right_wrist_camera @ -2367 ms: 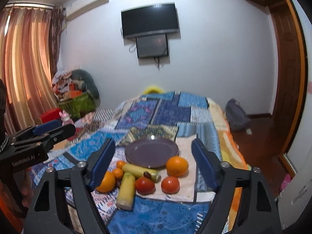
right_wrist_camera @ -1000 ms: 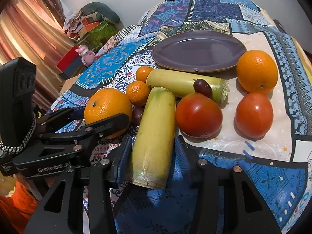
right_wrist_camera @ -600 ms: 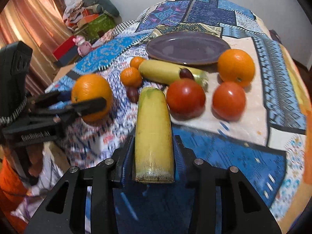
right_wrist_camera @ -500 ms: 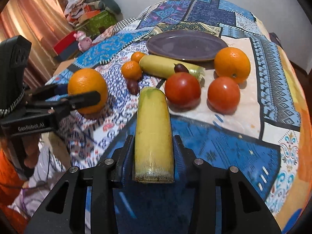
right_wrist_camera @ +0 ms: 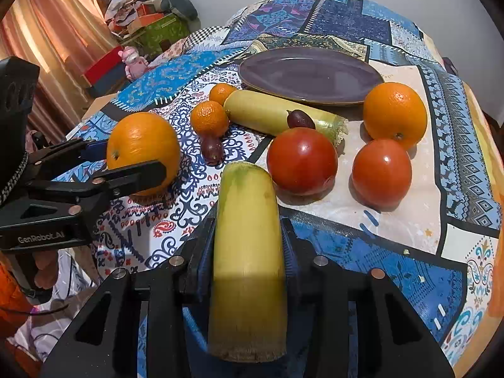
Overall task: Organize fruits
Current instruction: 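Lift the orange with the left tool while the right tool lifts the banana, then set the orange on the purple plate while the right tool sets the banana there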
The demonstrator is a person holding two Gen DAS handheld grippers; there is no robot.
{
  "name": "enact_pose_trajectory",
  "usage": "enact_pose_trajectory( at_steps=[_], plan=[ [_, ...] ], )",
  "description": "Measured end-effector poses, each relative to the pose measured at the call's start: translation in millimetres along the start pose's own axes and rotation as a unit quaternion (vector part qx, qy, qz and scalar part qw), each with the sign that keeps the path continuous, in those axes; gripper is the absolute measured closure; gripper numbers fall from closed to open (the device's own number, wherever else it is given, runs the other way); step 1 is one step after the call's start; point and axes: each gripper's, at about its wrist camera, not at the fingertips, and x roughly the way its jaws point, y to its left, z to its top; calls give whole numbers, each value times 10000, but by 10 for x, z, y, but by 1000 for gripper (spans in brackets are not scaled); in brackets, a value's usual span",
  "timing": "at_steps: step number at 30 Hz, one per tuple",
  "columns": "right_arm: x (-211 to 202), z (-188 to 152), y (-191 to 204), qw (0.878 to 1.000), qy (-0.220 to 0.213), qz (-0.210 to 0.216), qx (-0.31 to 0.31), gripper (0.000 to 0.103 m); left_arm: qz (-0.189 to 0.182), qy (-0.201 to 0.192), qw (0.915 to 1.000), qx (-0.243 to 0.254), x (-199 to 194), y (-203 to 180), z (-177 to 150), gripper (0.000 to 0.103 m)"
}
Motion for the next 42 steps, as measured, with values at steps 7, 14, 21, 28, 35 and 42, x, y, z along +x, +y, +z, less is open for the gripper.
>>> enact_pose_trajectory(
  at_steps=[7,14,21,28,35,42],
  plan=[
    [-71,-38,2,9999,-134,21,51,67,-4,-16,10000,-34,102,6,14,36],
    [-295,-18,-16,9990,-431,33,118,67,1,6,10000,-20,3,1,-1,37],
    [-499,106,-64,9968,-782,-116,134,67,63,-172,9998,7,-195,-10,41,37],
    [-671,288,-154,9929,-1139,-317,140,67,114,-543,9984,103,-385,-45,294,37],
    [-796,560,-276,9877,-1477,-501,110,67,128,-868,9960,188,-466,-72,633,37],
    [-815,852,-374,9830,-1719,-647,42,67,88,-1000,9948,150,-403,-27,974,37]
  ],
)
